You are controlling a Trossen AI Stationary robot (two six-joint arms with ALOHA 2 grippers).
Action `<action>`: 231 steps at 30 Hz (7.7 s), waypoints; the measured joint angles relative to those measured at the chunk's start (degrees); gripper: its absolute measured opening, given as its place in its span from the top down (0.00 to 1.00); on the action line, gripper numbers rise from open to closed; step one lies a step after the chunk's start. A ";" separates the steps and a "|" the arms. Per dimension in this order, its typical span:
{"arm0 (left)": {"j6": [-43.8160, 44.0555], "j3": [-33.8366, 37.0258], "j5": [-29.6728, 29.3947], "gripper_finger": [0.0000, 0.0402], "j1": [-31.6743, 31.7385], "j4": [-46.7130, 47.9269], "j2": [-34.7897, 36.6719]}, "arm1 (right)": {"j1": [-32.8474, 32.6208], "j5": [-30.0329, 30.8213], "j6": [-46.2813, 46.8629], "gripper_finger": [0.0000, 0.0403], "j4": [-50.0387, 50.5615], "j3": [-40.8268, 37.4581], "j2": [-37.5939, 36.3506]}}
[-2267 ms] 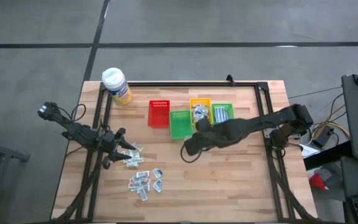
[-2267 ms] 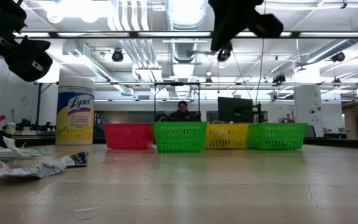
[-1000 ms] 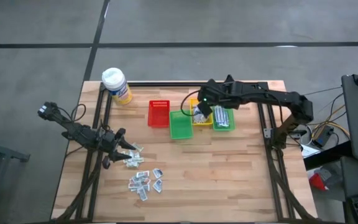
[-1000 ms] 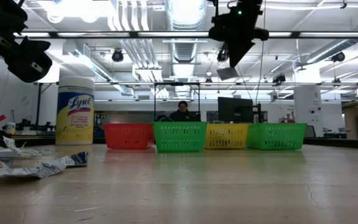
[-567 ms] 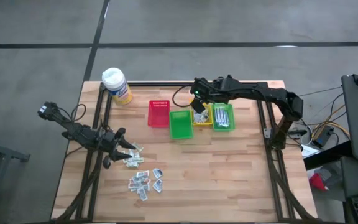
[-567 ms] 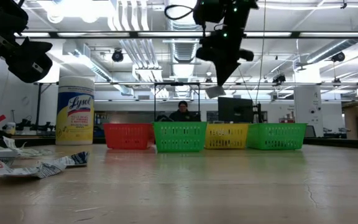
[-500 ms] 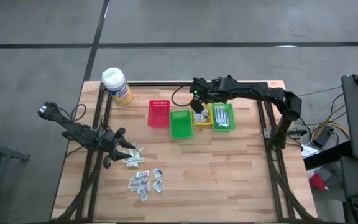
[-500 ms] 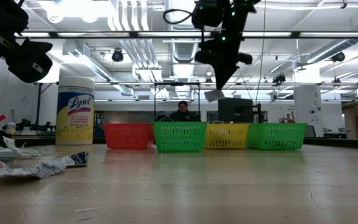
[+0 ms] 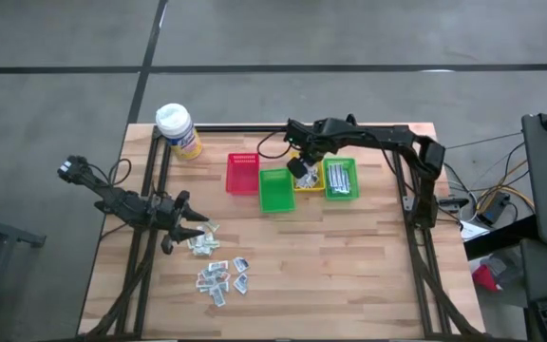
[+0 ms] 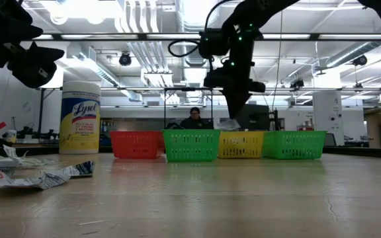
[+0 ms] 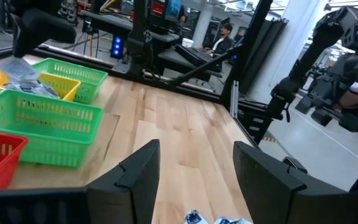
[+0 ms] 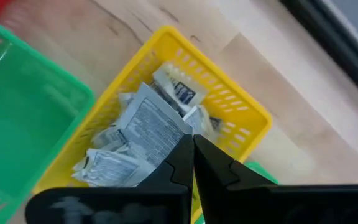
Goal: Pick & Place First Aid Supplies
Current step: Put the alcohol pad into the yellow basket
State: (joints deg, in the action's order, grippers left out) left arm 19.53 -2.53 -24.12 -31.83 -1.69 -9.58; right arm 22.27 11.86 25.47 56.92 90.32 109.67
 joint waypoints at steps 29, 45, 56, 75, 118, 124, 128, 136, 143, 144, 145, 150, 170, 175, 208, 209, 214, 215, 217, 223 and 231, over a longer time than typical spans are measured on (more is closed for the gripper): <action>0.22 -0.01 -2.54 0.51 0.00 -0.04 0.00 | 2.15 -7.35 -0.21 0.98 -5.37 -6.59 0.17; 0.24 -0.02 -2.55 0.51 0.00 -0.41 0.00 | 2.39 -4.30 -5.33 0.78 -5.34 -6.99 0.01; 1.42 -0.02 -2.55 0.51 0.00 -2.52 0.00 | 2.37 -4.24 -6.38 0.71 -1.24 -4.36 -3.70; 1.12 0.00 -2.58 0.51 0.00 -21.61 0.02 | -5.46 6.12 -6.39 0.79 -1.87 -5.99 -21.20; 20.95 -46.73 1.43 0.51 -0.02 17.34 -51.36 | -27.07 12.51 15.11 0.86 -29.06 -36.52 -42.27; 21.07 -48.85 1.29 0.51 0.00 16.39 -55.87 | -28.77 15.60 14.62 0.87 -30.79 -37.40 -44.29; 21.57 -48.91 1.14 0.51 0.00 14.35 -57.39 | -29.19 15.79 14.45 0.87 -30.88 -37.40 -44.90; 25.48 -48.98 7.74 0.51 0.00 14.66 -63.26 | -29.30 15.40 14.43 0.87 -30.91 -37.42 -44.69; 27.88 -48.99 10.19 0.51 0.16 14.81 -70.03 | -29.30 15.29 14.43 0.87 -30.84 -37.42 -44.69; 27.45 -49.10 10.19 0.51 0.20 14.92 -71.01 | -29.30 15.27 14.40 0.87 -30.84 -37.42 -44.68; 26.93 -49.34 10.21 0.51 0.20 15.41 -71.93 | -29.30 15.22 14.40 0.87 -30.79 -37.42 -44.68; 24.02 -50.52 10.17 0.51 0.26 21.48 -75.45 | -29.30 15.14 14.17 0.87 -30.68 -37.42 -44.68; 18.51 -50.82 4.48 0.51 0.80 25.00 -82.74 | -29.30 15.12 13.97 0.87 -30.59 -37.48 -44.68; 17.07 -50.82 4.47 0.51 1.49 26.07 -82.82 | -29.30 15.15 13.97 0.87 -30.60 -37.51 -44.68; 16.92 -51.54 5.19 0.60 2.41 25.19 -89.45 | -29.28 15.15 14.04 0.87 -30.52 -38.79 -44.66; 16.91 -51.56 5.21 0.62 2.45 25.03 -89.46 | -29.28 15.15 14.24 0.87 -30.50 -38.98 -44.66; 16.91 -51.56 5.19 0.73 2.63 24.70 -89.48 | -29.30 15.12 14.79 0.87 -30.63 -40.08 -44.66; 16.91 -51.56 5.19 0.75 2.71 24.70 -89.48 | -29.28 15.10 14.92 0.87 -30.62 -40.26 -44.66; 16.91 -51.56 5.18 0.79 2.89 24.65 -89.48 | -29.28 15.07 14.96 0.87 -30.73 -40.56 -44.64; 16.92 -51.56 5.12 0.89 3.98 24.37 -89.48 | -29.28 14.64 15.10 0.87 -30.75 -40.87 -44.64; 16.92 -51.56 4.99 0.99 6.15 24.22 -89.48 | -29.28 14.64 15.08 0.87 -30.75 -40.87 -44.65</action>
State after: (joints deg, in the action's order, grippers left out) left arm 36.45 -54.08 -19.14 -25.68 22.52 -99.07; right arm -7.01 26.50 40.56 26.17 49.45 65.02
